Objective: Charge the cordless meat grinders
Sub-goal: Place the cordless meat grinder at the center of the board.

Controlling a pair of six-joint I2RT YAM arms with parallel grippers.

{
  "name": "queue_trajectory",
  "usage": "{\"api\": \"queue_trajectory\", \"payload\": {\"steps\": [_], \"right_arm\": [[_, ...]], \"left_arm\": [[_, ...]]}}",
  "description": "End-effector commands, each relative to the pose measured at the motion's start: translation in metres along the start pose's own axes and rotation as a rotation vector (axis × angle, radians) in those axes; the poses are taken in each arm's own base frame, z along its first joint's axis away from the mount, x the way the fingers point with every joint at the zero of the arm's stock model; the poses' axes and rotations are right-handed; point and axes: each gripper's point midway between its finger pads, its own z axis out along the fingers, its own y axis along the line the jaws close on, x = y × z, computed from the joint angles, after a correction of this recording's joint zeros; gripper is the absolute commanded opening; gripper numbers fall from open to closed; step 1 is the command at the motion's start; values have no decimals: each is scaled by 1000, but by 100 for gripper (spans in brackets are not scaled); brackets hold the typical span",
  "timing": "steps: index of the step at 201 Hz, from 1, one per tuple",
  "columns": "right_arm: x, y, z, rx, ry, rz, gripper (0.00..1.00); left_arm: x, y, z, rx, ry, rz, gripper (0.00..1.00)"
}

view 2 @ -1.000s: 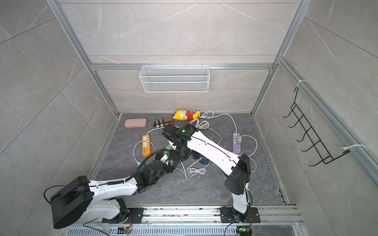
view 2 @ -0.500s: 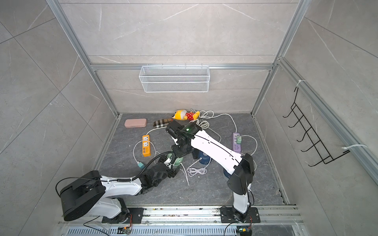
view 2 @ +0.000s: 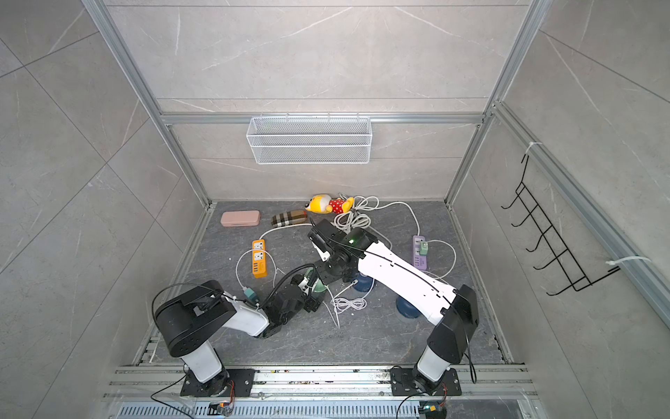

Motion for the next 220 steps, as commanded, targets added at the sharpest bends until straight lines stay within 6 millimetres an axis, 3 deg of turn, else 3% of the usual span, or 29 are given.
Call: {"api": "queue_trajectory", "payload": {"steps": [1,28,80,145,220], "right_arm": [[-2,-5,-7,6,-39,25,38],[-3,-10,-10,12,-48,36,38],[-8,-12,-13,6,-64,43,39],[-14,-11,-13,-3,-74,42,40],[-12,-11,-11,-9,-81,46,47]], "left_arm": [[-45,12,8,-18,-177,-129,48],[-35,16,16,-16,-162,-160,54],[-11,18,15,-32,-117,-166,99],[7,11,-5,-62,-58,-115,100],[11,15,-32,-114,11,-105,100]]}}
